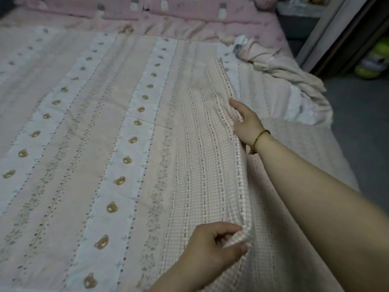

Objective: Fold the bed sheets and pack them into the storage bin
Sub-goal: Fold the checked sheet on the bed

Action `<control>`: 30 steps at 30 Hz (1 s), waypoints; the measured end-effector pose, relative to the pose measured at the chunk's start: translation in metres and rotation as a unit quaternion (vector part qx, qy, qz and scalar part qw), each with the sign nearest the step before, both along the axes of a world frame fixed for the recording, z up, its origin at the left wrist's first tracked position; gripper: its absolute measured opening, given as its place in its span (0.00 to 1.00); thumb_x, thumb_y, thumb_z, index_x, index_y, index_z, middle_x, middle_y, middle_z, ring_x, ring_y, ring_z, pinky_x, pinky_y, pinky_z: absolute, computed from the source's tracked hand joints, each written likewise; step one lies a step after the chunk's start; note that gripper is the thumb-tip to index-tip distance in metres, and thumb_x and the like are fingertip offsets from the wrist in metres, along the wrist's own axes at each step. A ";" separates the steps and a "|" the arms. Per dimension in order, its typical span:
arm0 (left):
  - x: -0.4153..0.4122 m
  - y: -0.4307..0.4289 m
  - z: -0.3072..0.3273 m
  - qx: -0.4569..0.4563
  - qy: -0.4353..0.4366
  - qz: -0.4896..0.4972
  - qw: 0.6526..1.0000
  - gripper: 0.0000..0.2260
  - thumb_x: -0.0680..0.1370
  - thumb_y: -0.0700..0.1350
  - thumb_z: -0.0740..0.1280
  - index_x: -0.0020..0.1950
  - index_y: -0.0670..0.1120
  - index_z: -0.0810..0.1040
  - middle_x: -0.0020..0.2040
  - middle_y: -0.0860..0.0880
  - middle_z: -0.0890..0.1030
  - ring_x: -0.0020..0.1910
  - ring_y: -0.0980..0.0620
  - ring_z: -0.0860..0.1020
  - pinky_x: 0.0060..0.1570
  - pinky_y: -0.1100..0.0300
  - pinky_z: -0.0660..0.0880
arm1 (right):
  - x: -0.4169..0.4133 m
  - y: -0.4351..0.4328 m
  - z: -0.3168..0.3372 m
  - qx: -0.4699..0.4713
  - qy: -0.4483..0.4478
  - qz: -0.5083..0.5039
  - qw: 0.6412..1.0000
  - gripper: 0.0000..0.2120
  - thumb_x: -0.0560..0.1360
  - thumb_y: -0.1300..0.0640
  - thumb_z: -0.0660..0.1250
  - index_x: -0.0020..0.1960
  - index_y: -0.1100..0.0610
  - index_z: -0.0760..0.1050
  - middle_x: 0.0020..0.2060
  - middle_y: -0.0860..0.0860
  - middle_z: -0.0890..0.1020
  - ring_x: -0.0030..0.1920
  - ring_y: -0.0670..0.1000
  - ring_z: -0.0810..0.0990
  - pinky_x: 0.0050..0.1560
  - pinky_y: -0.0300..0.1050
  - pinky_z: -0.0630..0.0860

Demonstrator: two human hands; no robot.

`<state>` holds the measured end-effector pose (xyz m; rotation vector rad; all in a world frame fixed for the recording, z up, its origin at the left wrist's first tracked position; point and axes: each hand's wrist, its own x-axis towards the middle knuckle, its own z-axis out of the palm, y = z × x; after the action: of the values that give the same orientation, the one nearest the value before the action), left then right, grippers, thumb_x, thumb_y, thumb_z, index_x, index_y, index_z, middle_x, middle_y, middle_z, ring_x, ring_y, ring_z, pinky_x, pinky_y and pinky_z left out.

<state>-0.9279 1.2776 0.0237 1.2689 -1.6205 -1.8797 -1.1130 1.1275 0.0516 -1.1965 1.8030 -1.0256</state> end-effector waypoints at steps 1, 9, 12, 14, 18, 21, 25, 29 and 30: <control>-0.020 0.006 -0.004 0.009 0.001 -0.010 1.000 0.17 0.68 0.36 0.75 0.29 0.58 0.79 0.28 0.64 0.79 0.30 0.67 0.75 0.37 0.74 0.70 | -0.017 0.005 -0.001 -0.003 -0.003 -0.006 1.000 0.24 0.78 0.71 0.54 0.73 0.58 0.59 0.70 0.52 0.64 0.65 0.43 0.63 0.51 0.16 0.59; -0.051 -0.012 -0.084 -0.247 -0.213 0.102 0.940 0.27 0.69 0.59 0.57 0.54 0.42 0.82 0.57 0.45 0.79 0.57 0.47 0.77 0.63 0.53 0.70 | -0.122 0.062 -0.078 0.069 -0.015 -0.119 0.990 0.27 0.77 0.72 0.53 0.74 0.57 0.57 0.71 0.52 0.64 0.68 0.49 0.65 0.52 0.23 0.60; -0.047 -0.024 -0.098 -0.269 -0.301 0.128 0.906 0.33 0.70 0.60 0.54 0.68 0.41 0.71 0.69 0.39 0.68 0.68 0.40 0.67 0.67 0.51 0.58 | -0.141 0.068 -0.093 0.097 -0.021 -0.136 0.986 0.27 0.77 0.70 0.55 0.74 0.57 0.56 0.71 0.53 0.65 0.69 0.51 0.66 0.58 0.28 0.62; -0.050 -0.029 -0.105 -0.208 -0.299 0.103 0.925 0.37 0.70 0.61 0.53 0.74 0.43 0.58 0.75 0.43 0.59 0.74 0.46 0.57 0.71 0.57 0.50 | -0.142 0.070 -0.097 0.121 -0.045 -0.136 0.982 0.28 0.78 0.67 0.57 0.75 0.58 0.51 0.72 0.53 0.62 0.70 0.51 0.64 0.62 0.33 0.62; -0.047 -0.035 -0.125 -0.220 -0.340 0.020 0.914 0.44 0.66 0.68 0.46 0.76 0.44 0.49 0.76 0.44 0.53 0.76 0.48 0.51 0.72 0.57 0.47 | -0.126 0.092 -0.094 0.154 -0.129 -0.164 0.966 0.32 0.77 0.51 0.61 0.75 0.56 0.49 0.70 0.52 0.64 0.65 0.50 0.68 0.59 0.39 0.64; -0.044 -0.035 -0.127 -0.219 -0.359 -0.012 0.907 0.48 0.61 0.69 0.40 0.76 0.44 0.47 0.77 0.44 0.51 0.76 0.49 0.49 0.72 0.56 0.46 | -0.110 0.129 -0.092 0.189 -0.154 -0.143 0.959 0.29 0.78 0.49 0.59 0.74 0.56 0.55 0.63 0.49 0.69 0.57 0.45 0.67 0.56 0.37 0.62; -0.045 -0.027 -0.113 -0.251 -0.378 -0.034 0.890 0.46 0.62 0.69 0.39 0.76 0.45 0.48 0.77 0.44 0.49 0.76 0.48 0.47 0.72 0.52 0.42 | -0.092 0.180 -0.101 0.255 -0.095 -0.090 0.958 0.26 0.74 0.53 0.66 0.69 0.58 0.65 0.63 0.52 0.74 0.53 0.46 0.72 0.55 0.37 0.67; -0.051 -0.001 -0.102 -0.352 -0.364 -0.169 0.846 0.37 0.75 0.67 0.42 0.71 0.41 0.65 0.70 0.38 0.66 0.70 0.40 0.64 0.68 0.53 0.47 | -0.095 0.208 -0.087 0.210 -0.084 -0.152 0.962 0.18 0.75 0.58 0.65 0.64 0.61 0.69 0.51 0.49 0.75 0.48 0.45 0.74 0.40 0.25 0.71; -0.051 0.008 -0.104 -0.366 -0.362 -0.218 0.829 0.35 0.78 0.64 0.41 0.69 0.41 0.67 0.67 0.38 0.71 0.68 0.40 0.67 0.66 0.54 0.49 | -0.095 0.215 -0.085 0.197 -0.083 -0.163 0.963 0.18 0.76 0.58 0.65 0.64 0.61 0.69 0.51 0.49 0.75 0.48 0.45 0.74 0.42 0.26 0.71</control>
<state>-0.9792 1.2857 -0.0799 1.3641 -2.8380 -0.7015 -1.2082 1.3426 -0.0334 -0.5708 1.9890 -0.8558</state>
